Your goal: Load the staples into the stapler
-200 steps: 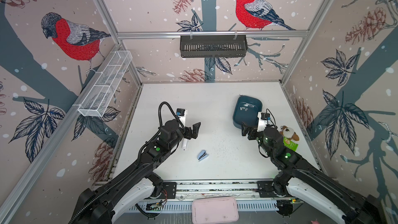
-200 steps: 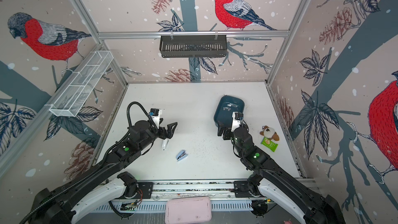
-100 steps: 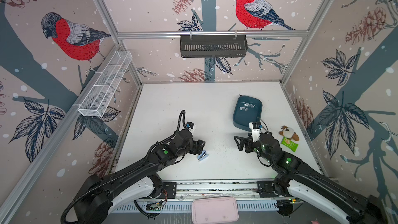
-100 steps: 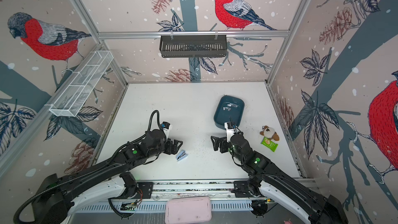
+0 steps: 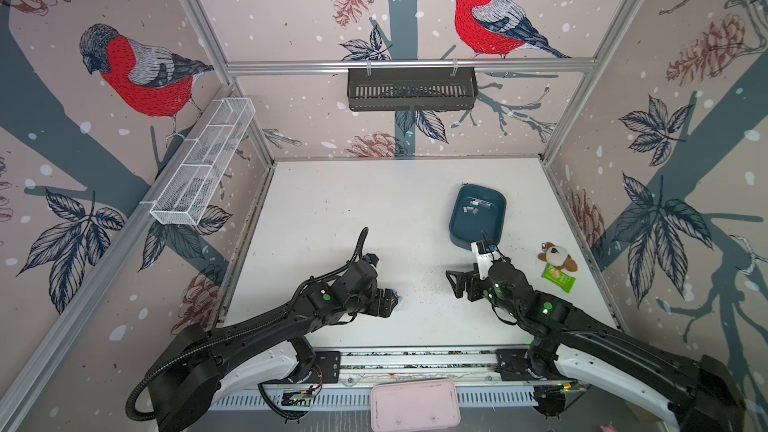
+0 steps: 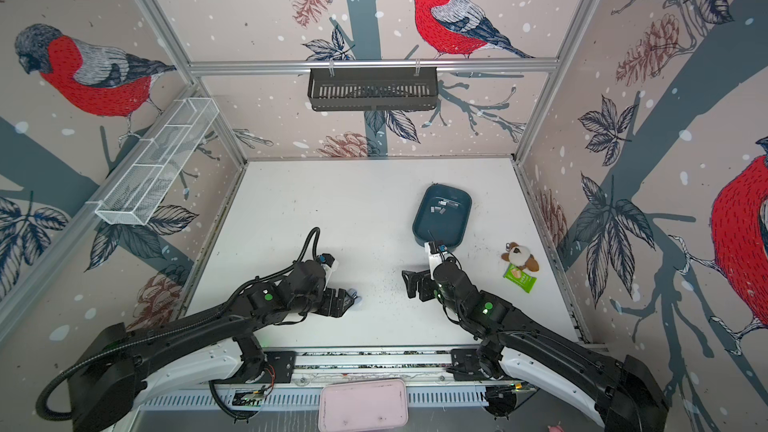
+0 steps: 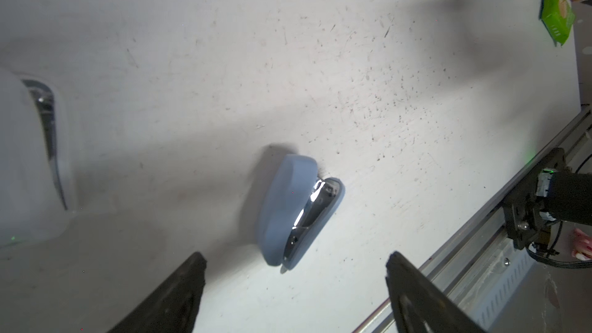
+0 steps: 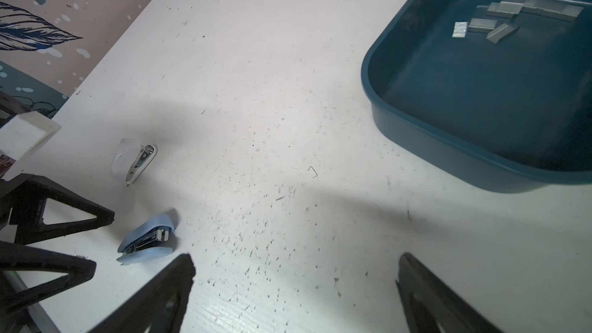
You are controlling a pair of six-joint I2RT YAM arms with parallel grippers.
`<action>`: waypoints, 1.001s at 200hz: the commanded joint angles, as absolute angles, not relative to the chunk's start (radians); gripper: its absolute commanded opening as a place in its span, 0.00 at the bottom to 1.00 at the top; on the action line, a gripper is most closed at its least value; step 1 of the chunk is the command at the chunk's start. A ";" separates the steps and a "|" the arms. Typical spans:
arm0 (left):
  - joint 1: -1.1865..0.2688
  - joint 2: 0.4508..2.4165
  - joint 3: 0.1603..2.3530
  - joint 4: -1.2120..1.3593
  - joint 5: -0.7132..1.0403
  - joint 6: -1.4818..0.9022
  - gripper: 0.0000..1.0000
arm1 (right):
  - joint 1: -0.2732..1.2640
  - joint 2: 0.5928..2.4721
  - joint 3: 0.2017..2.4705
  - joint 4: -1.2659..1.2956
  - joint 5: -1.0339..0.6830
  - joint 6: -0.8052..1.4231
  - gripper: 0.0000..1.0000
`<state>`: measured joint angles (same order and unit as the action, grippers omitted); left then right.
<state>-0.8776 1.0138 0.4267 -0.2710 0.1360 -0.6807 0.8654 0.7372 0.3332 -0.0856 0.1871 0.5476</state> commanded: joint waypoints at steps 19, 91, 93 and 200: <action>-0.906 1.046 0.411 -0.216 0.196 -0.697 0.90 | 0.869 0.738 0.333 -0.066 0.234 0.565 1.00; -0.955 1.120 0.407 -0.130 0.279 -0.717 0.87 | 0.869 0.728 0.330 -0.078 0.290 0.589 1.00; -0.957 1.121 0.407 -0.128 0.278 -0.718 0.87 | 0.868 0.729 0.330 -0.078 0.291 0.589 1.00; -0.968 1.199 0.444 -0.016 0.321 -0.721 0.85 | 0.868 0.734 0.324 -0.061 0.304 0.601 1.00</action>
<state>-0.9665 1.1725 0.4271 -0.1047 0.2913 -0.7254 0.8688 0.7326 0.3214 -0.0883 0.2886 0.5980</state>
